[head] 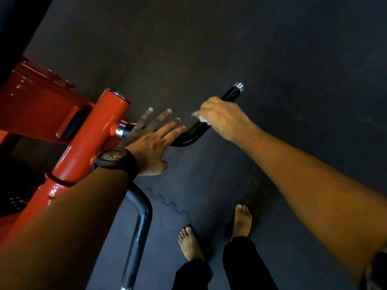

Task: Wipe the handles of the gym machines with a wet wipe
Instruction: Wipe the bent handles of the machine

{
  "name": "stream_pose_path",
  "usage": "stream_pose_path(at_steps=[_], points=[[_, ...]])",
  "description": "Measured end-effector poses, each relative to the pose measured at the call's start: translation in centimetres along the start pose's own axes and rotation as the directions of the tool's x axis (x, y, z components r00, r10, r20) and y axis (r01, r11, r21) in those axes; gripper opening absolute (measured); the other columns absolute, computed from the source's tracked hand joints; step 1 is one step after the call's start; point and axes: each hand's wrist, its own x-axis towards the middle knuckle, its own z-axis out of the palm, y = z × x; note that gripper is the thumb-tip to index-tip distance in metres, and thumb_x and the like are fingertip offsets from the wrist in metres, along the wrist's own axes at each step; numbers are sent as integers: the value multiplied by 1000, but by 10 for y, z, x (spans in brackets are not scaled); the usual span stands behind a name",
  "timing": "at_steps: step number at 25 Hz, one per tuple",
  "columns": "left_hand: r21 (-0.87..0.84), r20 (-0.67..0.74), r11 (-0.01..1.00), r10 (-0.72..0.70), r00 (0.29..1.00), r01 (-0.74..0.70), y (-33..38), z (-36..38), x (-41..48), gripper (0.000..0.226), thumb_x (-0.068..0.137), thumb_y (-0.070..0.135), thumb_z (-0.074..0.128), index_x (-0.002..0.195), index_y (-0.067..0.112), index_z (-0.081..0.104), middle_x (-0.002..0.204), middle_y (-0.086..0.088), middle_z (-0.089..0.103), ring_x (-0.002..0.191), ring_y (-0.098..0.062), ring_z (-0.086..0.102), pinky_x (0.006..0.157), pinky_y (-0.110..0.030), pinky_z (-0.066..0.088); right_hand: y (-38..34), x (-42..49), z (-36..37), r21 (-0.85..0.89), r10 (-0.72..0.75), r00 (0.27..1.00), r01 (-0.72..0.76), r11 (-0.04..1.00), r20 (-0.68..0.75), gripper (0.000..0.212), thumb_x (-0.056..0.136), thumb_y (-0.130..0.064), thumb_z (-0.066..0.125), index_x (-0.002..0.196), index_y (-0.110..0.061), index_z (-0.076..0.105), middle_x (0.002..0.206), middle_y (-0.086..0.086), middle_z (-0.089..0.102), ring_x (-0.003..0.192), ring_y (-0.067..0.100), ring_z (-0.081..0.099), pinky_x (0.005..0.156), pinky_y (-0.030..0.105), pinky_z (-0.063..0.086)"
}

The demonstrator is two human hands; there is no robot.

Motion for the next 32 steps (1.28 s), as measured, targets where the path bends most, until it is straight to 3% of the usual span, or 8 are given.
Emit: stream_pose_path(at_steps=[3, 6, 8, 13, 20, 24, 28, 32], points=[[-11, 7, 1000, -11, 1000, 11, 0, -1, 1, 108, 73, 54, 65, 159, 32, 3, 168, 1, 7, 153, -24, -16, 120, -54, -17, 29, 10, -7, -27, 268, 963, -268, 963, -8, 30, 97, -8, 49, 123, -12, 62, 119, 11, 60, 113, 29, 54, 88, 42, 50], [-16, 6, 1000, -21, 1000, 21, 1, -1, 2, 109, 73, 56, 64, 159, 32, 3, 168, 1, 5, 153, -24, -16, 119, -54, -18, -6, 1, 6, 45, 5, 1000, -5, 999, 1, 32, 93, -7, 56, 123, -11, 66, 123, 6, 63, 126, 23, 50, 104, 36, 45], [-15, -20, 1000, -16, 1000, 16, 1, 1, 1, 109, 71, 56, 66, 159, 31, 8, 168, 0, 10, 154, -25, -12, 119, -53, -18, 1, -8, 7, 154, 7, 1000, -3, 988, -24, 32, 94, -7, 55, 121, -11, 69, 125, 4, 64, 130, 19, 49, 106, 37, 46], [22, -75, 1000, 4, 997, -3, -1, 7, 0, 109, 60, 54, 66, 157, 25, 26, 163, -3, 29, 154, -28, 6, 121, -52, -11, 7, -3, 6, 283, 342, 927, -291, 914, -153, 49, 90, 2, 51, 134, -16, 61, 131, 5, 60, 122, 22, 56, 99, 40, 51], [21, -53, 1000, -11, 999, 13, 0, 5, 1, 111, 65, 55, 67, 159, 29, 14, 166, -1, 20, 155, -26, -3, 120, -53, -15, 33, -8, 12, 198, 326, 929, -291, 936, -176, 36, 95, -5, 50, 129, -9, 60, 125, 8, 61, 116, 25, 58, 96, 40, 50], [-5, -45, 1000, -17, 999, 16, 0, 5, 1, 113, 63, 52, 66, 159, 29, 12, 166, -3, 20, 154, -27, -4, 119, -51, -18, 25, -25, 20, 79, 52, 977, -36, 996, -207, 36, 89, -7, 54, 124, -5, 63, 120, 11, 63, 114, 27, 59, 94, 41, 53], [-41, -36, 999, -17, 999, 16, 0, 3, 0, 112, 66, 51, 66, 160, 29, 10, 167, -2, 15, 154, -25, -9, 119, -52, -17, 51, -8, 14, 62, 491, 840, -491, 869, -229, 30, 92, -6, 60, 121, -7, 61, 119, 12, 61, 114, 27, 58, 97, 38, 50], [-54, -32, 998, -21, 999, 19, 1, 0, 1, 110, 67, 51, 65, 160, 29, 9, 167, -2, 14, 154, -26, -10, 120, -54, -15, 31, -2, 26, -15, 181, 949, -192, 981, -258, 23, 83, -1, 66, 106, -8, 68, 109, 10, 64, 110, 25, 61, 89, 36, 55]])
